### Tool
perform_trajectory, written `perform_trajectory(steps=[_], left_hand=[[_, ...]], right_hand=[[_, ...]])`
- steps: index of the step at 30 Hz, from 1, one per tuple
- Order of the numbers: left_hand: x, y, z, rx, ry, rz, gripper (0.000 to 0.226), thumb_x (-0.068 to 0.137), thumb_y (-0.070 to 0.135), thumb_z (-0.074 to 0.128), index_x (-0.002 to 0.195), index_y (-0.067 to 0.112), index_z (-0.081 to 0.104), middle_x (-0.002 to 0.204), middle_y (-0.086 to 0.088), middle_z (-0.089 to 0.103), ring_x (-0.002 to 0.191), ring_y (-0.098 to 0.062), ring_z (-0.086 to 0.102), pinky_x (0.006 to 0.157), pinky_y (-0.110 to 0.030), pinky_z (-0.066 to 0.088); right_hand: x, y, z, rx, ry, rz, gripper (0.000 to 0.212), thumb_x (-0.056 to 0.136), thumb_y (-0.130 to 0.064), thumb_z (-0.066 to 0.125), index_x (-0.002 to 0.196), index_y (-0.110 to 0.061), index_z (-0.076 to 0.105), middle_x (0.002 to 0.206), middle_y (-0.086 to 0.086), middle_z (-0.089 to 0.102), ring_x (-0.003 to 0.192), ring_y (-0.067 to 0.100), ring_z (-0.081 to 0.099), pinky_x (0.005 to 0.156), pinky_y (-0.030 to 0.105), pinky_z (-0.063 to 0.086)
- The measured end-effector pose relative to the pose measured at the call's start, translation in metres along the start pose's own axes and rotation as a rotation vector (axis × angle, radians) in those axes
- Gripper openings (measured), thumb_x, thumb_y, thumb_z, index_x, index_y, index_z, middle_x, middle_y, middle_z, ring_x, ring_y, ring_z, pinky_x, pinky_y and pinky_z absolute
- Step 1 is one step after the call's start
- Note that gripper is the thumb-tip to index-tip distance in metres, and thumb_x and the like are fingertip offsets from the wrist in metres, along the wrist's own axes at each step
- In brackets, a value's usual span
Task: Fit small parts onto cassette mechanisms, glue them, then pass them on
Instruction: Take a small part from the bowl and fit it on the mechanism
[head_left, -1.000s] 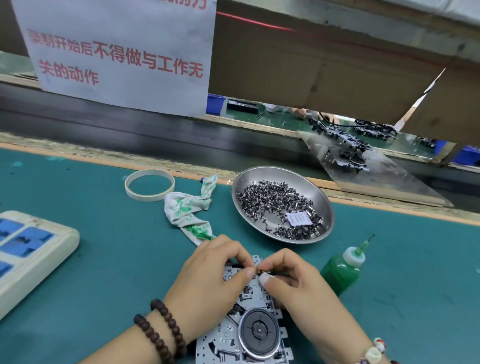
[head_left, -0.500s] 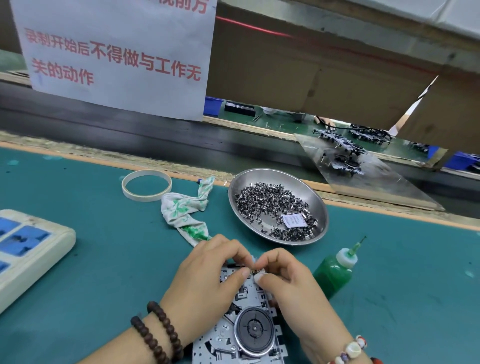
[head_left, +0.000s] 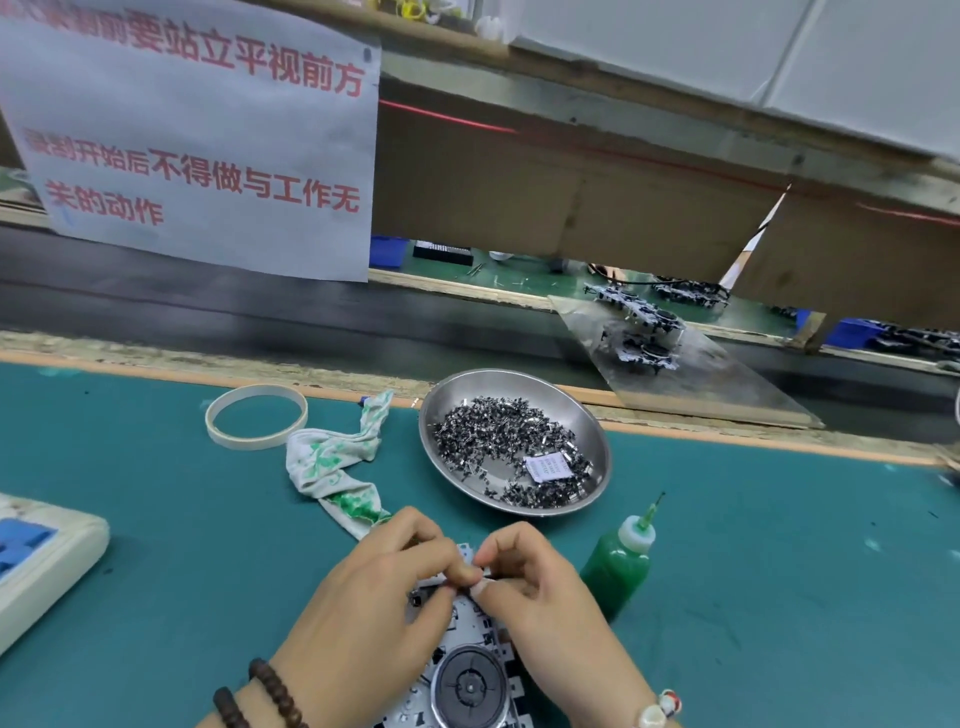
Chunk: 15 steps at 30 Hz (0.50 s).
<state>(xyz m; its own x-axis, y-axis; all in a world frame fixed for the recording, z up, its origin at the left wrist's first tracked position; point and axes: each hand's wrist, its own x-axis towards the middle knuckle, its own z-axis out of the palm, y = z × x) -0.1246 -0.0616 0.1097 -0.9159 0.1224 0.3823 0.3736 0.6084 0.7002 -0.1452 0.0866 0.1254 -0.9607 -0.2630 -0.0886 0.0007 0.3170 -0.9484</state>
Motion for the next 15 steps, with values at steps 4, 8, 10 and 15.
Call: perform_trajectory(steps=[4, 8, 10, 15], left_hand=[[0.002, -0.001, 0.002, -0.039, 0.062, -0.029, 0.043, 0.079, 0.010, 0.065, 0.074, 0.052, 0.061, 0.094, 0.020, 0.051, 0.085, -0.003, 0.054, 0.073, -0.017, 0.042], [0.002, 0.001, 0.003, -0.054, 0.117, -0.074, 0.036, 0.078, 0.006, 0.066, 0.068, 0.040, 0.065, 0.092, 0.024, 0.052, 0.084, 0.001, 0.055, 0.071, -0.008, 0.038], [0.001, 0.002, 0.003, -0.032, 0.120, -0.086, 0.031, 0.080, 0.010, 0.064, 0.070, 0.039, 0.064, 0.092, 0.026, 0.051, 0.087, 0.004, 0.053, 0.072, -0.007, 0.036], [0.000, 0.008, 0.007, -0.029, 0.128, -0.126, 0.024, 0.087, 0.019, 0.056, 0.073, 0.037, 0.059, 0.086, 0.021, 0.050, 0.090, 0.009, 0.048, 0.072, -0.005, 0.036]], right_hand=[[-0.003, 0.003, -0.002, -0.234, 0.123, -0.153, 0.024, 0.084, -0.014, 0.059, 0.085, -0.038, 0.056, 0.102, -0.016, 0.057, 0.086, -0.001, 0.056, 0.077, 0.013, 0.043], [-0.010, -0.010, -0.001, -0.438, 0.277, -0.421, 0.010, 0.074, -0.029, 0.054, 0.079, -0.038, 0.058, 0.097, -0.022, 0.053, 0.092, 0.001, 0.052, 0.067, 0.014, 0.043], [-0.012, -0.016, -0.005, -0.401, 0.289, -0.457, 0.012, 0.068, -0.026, 0.053, 0.077, -0.032, 0.058, 0.086, -0.017, 0.058, 0.078, 0.004, 0.056, 0.058, 0.010, 0.039], [-0.029, -0.013, -0.027, -0.391, 0.371, -0.468, 0.004, 0.057, -0.018, 0.051, 0.058, -0.018, 0.055, 0.058, -0.004, 0.052, 0.052, 0.005, 0.046, 0.050, 0.011, 0.034]])
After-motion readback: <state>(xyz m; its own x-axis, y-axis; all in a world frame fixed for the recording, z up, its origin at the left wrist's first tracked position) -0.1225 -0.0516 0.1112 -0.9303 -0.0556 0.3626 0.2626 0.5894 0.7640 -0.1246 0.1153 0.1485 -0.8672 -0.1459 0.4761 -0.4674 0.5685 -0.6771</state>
